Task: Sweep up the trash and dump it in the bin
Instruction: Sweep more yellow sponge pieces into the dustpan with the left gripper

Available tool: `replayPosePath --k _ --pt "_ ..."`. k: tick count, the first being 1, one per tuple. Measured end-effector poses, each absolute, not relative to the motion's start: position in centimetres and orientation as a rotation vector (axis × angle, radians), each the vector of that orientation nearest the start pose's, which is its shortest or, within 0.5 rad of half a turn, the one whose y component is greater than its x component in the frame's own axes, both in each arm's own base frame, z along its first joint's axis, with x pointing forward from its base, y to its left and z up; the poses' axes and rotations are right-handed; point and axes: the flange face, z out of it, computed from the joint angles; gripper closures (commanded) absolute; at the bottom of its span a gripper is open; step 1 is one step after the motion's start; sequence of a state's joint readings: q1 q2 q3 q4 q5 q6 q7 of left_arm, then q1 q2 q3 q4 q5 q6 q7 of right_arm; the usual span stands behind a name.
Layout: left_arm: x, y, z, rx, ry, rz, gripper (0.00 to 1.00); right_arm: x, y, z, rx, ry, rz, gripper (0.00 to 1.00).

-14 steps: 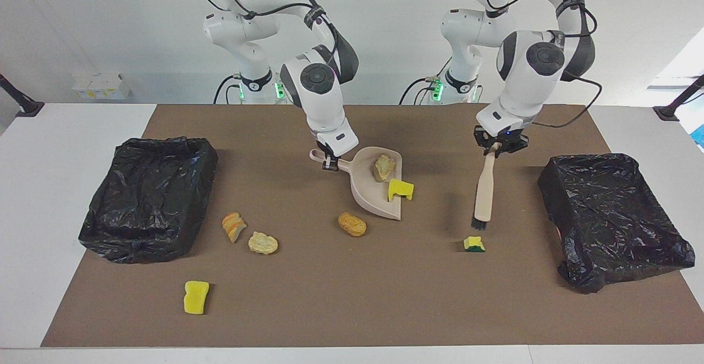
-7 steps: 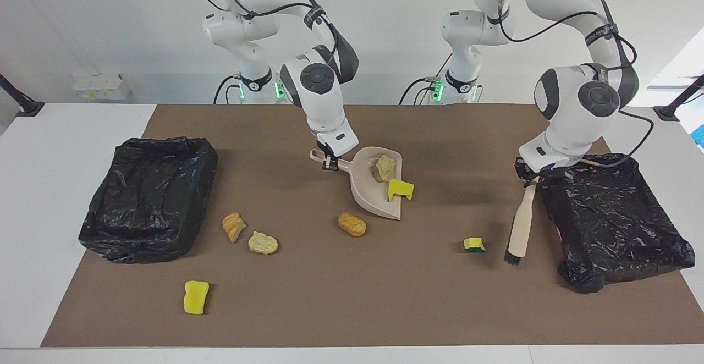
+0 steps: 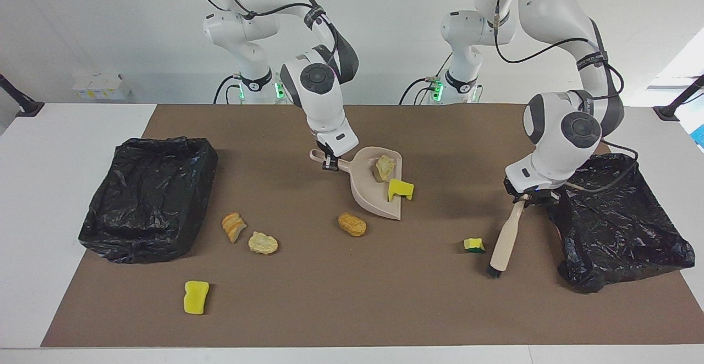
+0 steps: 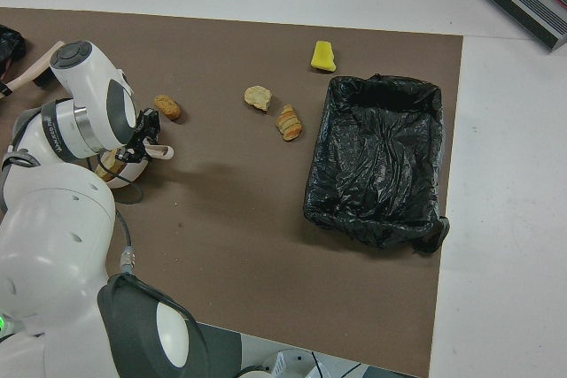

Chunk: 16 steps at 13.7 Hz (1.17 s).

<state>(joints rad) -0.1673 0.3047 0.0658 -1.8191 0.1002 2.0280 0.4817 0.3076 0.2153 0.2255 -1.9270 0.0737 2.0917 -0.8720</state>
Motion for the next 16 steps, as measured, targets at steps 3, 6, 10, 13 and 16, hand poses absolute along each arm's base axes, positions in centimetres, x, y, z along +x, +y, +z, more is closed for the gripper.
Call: replayPosePath --k 3,6,10,13,16 --pt "59.3 -9.4 35.6 -2.873 1.037 0.180 1.00 51.6 30.3 37.8 -2.349 -1.905 0.041 1.00" --pt "56.2 -12.5 35.5 -2.891 1.052 0.208 1.00 51.6 30.3 37.8 -2.349 -1.905 0.041 1.00" --pt "51.8 -17.1 34.9 -2.943 1.057 0.254 1.00 51.5 30.2 37.5 -2.354 -1.901 0.038 1.00" --pt "48.1 -21.3 34.7 -2.964 1.010 0.283 1.00 51.3 30.1 36.7 -2.359 -1.900 0.025 1.00" --pt "45.5 -25.2 35.0 -3.033 0.857 0.294 1.00 51.1 29.8 35.7 -2.366 -1.896 0.013 1.00"
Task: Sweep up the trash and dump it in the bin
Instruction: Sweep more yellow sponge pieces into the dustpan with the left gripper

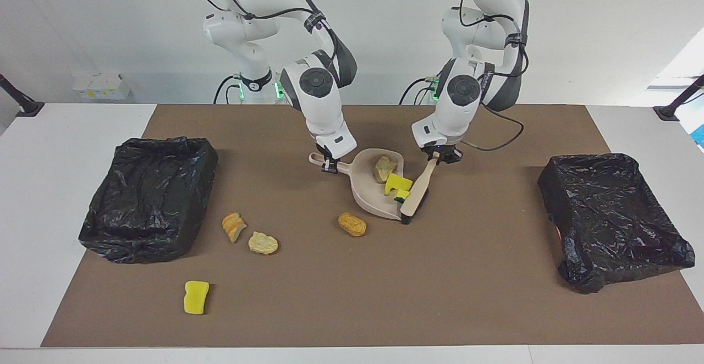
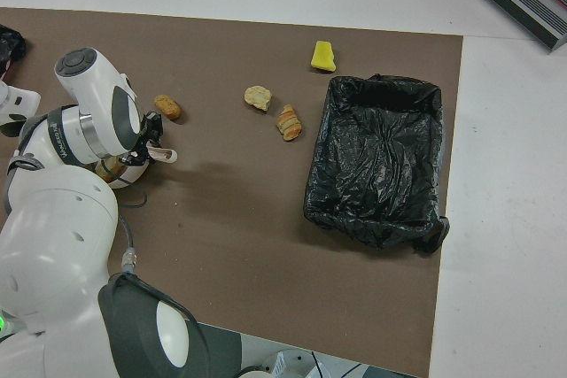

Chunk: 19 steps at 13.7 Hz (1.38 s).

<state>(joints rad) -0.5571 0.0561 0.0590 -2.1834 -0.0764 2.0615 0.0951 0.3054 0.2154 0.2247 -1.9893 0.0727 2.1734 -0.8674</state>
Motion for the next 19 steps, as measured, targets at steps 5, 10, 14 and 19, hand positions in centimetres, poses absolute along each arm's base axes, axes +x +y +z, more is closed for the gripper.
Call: replayPosePath --k 5,10,14,19 --pt "44.1 -27.6 35.7 -3.141 0.472 0.363 1.00 51.2 29.7 35.5 -2.374 -1.864 -0.023 1.00" --pt "41.7 -31.8 39.6 -3.169 0.369 0.415 1.00 51.4 29.8 35.7 -2.395 -1.836 -0.053 1.00" --pt "40.4 -31.3 44.5 -3.172 0.384 0.425 1.00 51.6 30.0 36.0 -2.404 -1.807 -0.091 1.00" --pt "38.7 -29.7 46.6 -3.162 0.298 0.463 1.00 51.7 30.0 36.0 -2.407 -1.800 -0.099 1.00"
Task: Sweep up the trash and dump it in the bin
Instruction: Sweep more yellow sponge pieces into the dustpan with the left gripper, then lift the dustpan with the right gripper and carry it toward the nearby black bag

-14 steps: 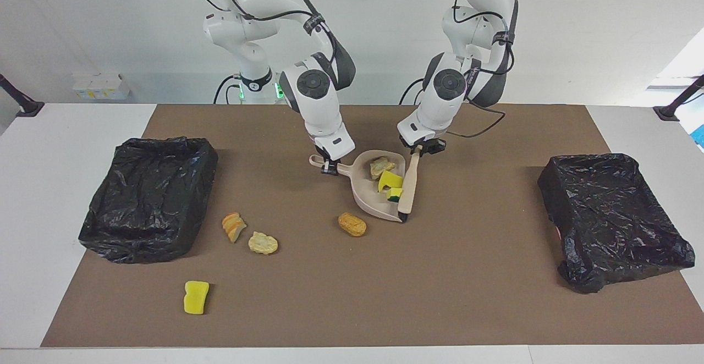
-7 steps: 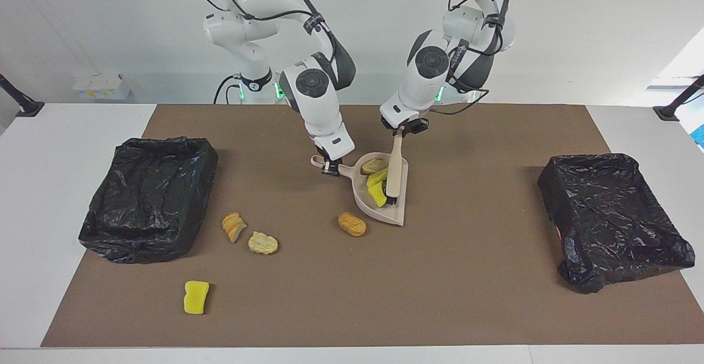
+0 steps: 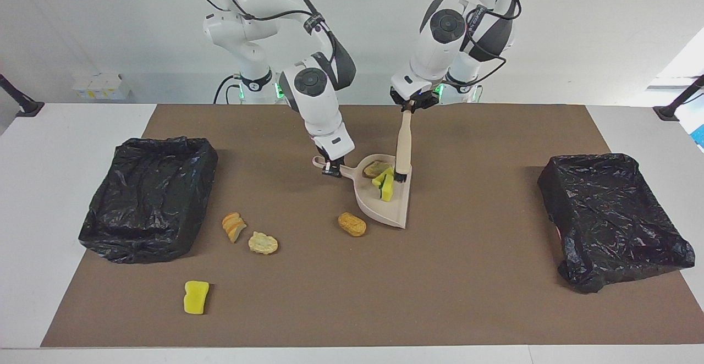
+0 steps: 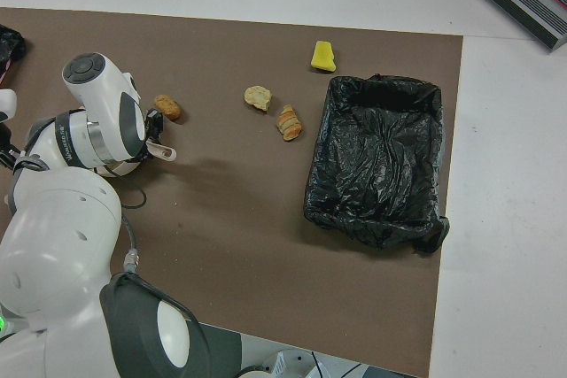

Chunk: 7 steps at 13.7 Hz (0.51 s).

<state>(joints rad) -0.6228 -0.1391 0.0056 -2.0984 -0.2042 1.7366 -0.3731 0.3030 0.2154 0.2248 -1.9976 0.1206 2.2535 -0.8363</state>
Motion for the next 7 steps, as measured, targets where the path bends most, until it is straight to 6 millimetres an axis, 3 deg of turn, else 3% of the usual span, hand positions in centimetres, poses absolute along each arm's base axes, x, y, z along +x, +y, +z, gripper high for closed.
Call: replayPosePath --k 4,7 --pt "38.68 -29.64 46.40 -3.161 0.225 0.465 1.00 51.65 30.00 36.03 -2.407 -1.798 -0.099 1.00" --pt "39.28 -29.59 46.50 -3.176 0.031 0.419 1.00 51.94 29.71 36.18 -2.414 -1.789 -0.108 1.00"
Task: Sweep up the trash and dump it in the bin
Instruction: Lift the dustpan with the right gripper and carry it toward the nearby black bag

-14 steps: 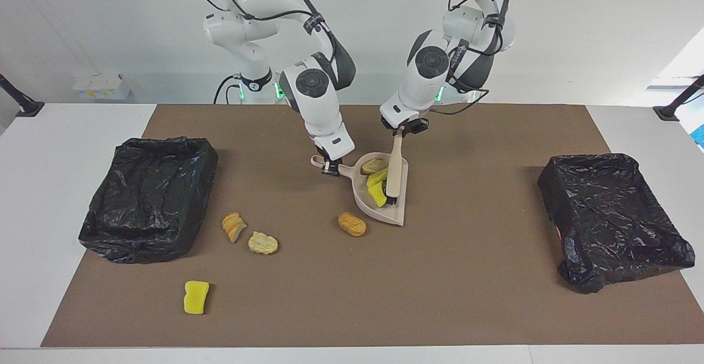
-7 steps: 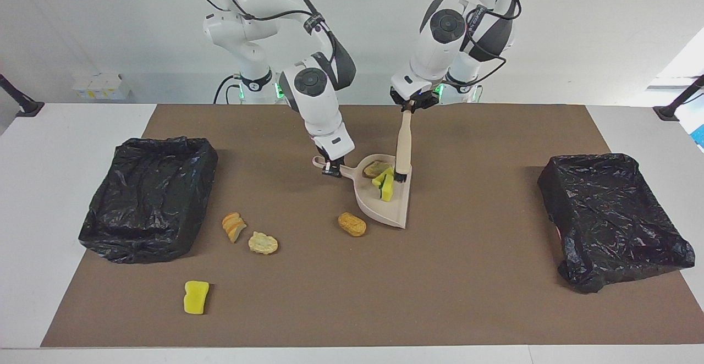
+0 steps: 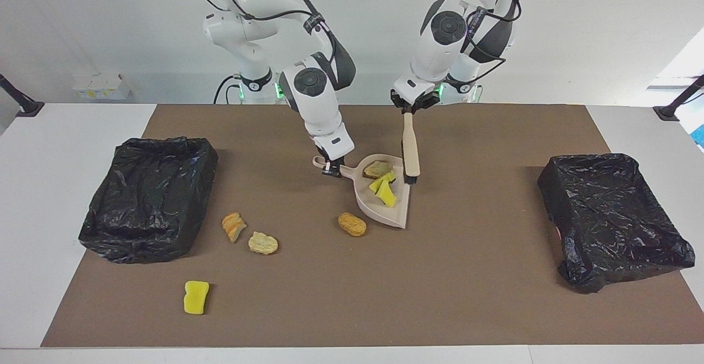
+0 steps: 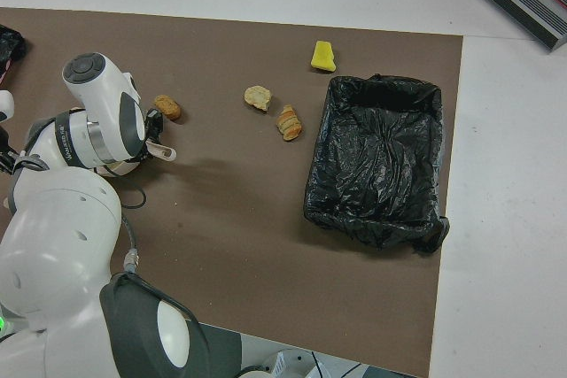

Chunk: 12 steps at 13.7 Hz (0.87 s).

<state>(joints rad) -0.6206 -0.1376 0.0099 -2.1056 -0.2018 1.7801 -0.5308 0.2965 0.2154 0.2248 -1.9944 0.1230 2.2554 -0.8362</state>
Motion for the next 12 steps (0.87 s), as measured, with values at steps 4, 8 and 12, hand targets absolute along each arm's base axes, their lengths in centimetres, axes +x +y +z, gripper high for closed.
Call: replayPosePath --k 4,8,12 --pt "39.2 -29.0 45.2 -3.129 -0.163 0.420 1.00 54.0 27.9 38.3 -2.435 -1.717 -0.178 1.00" --pt "38.3 -29.1 43.5 -3.068 -0.267 0.404 1.00 56.7 23.9 42.1 -2.369 -1.717 -0.172 1.00" --pt "35.1 -32.0 41.5 -3.082 -0.206 0.348 1.00 58.7 17.4 43.8 -2.285 -1.783 -0.115 1.00"
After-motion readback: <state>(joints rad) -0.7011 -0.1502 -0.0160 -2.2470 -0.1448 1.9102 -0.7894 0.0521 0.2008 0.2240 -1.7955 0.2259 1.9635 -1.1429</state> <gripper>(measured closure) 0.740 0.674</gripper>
